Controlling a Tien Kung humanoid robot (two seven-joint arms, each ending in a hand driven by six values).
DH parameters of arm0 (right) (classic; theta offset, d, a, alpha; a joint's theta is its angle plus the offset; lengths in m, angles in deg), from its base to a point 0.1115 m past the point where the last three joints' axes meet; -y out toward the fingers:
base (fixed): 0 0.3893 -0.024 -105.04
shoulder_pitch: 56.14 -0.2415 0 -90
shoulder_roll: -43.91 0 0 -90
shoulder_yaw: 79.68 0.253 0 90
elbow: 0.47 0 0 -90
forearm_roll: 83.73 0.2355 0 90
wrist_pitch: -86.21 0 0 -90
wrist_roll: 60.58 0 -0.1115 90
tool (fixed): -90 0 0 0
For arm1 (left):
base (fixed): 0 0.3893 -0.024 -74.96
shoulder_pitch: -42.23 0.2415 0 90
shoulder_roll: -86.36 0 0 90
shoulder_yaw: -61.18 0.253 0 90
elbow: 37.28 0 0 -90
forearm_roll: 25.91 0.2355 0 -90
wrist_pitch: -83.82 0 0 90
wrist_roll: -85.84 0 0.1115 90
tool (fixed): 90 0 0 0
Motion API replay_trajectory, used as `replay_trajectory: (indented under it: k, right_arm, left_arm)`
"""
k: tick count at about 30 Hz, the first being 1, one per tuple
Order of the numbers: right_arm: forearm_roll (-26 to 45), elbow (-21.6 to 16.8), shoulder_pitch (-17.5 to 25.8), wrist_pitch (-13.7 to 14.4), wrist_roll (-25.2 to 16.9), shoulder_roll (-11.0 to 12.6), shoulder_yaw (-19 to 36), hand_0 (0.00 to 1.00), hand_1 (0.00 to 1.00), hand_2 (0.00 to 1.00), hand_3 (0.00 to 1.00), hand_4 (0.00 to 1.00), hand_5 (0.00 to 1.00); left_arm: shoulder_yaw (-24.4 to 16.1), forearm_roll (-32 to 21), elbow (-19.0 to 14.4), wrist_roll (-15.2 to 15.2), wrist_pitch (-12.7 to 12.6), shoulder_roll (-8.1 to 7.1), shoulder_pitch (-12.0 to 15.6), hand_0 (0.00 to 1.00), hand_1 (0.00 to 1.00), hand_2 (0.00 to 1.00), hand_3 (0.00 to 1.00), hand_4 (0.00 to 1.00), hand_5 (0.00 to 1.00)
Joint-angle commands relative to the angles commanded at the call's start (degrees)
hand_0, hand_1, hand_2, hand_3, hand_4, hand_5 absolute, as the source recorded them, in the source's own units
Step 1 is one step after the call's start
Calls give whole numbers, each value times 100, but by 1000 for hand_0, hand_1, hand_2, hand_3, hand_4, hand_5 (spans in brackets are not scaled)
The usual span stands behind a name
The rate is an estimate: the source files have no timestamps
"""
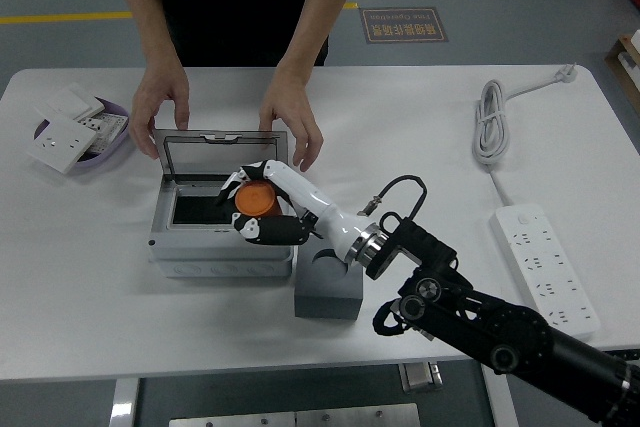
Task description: Pick up the cylinder from the cube,place it in the box,flap close box
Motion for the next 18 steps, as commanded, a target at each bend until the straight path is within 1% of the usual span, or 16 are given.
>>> replay_trajectory:
  k: [1, 2, 7, 8, 10, 13, 14, 16, 18]
  right_arm:
    - [-119, 48, -109, 43, 96, -55, -81, 393, 410, 422, 307, 2, 2]
    - [-278, 106, -252, 74, 224, -110, -169, 270, 339, 402, 293, 2, 2]
    - [-966, 318, -826, 94, 740, -239, -456, 270, 339, 402, 293, 2, 2]
    - [-1101, 358, -943, 109, 847, -263, -521, 221, 338, 407, 297, 2, 2]
    - [-1346, 421, -1137, 132, 1058, -310, -649, 221, 338, 407, 297, 2, 2]
    - [-1691, 489, -1356, 111, 1392, -392, -851, 221, 338, 407, 297, 2, 2]
    - [-1799, 508, -1423, 92, 1526, -425, -925, 200, 344, 403, 290, 2, 2]
    - [-1907, 534, -1511, 53, 1725, -477, -1026, 200, 344, 403, 290, 2, 2]
    - [-2034, 570, -1604, 0, 1938, -482, -1124, 200, 344, 403, 290, 2, 2]
  left_arm:
    - [-7, 6, 0, 0, 0, -4, -2, 923, 852, 854, 951, 2, 2]
    - [-12, 12, 0, 1, 1, -8, -3, 923, 852, 854, 951, 2, 2]
    - [-58, 61, 0, 27, -4, -30, 3, 923, 852, 854, 951, 2, 2]
    - [-69, 69, 0, 33, -7, -36, 3, 923, 852, 854, 951, 2, 2]
    - [-83, 79, 0, 39, -10, -46, 4, 923, 852, 854, 951, 2, 2]
    - [-100, 91, 0, 46, -12, -58, 3, 923, 852, 854, 951, 2, 2]
    - [-100, 92, 0, 47, -12, -61, 2, 923, 852, 854, 951, 2, 2]
    - [-107, 102, 0, 49, -11, -65, -2, 923, 852, 854, 951, 2, 2]
    - [-107, 109, 0, 49, -9, -73, -7, 923, 852, 854, 951, 2, 2]
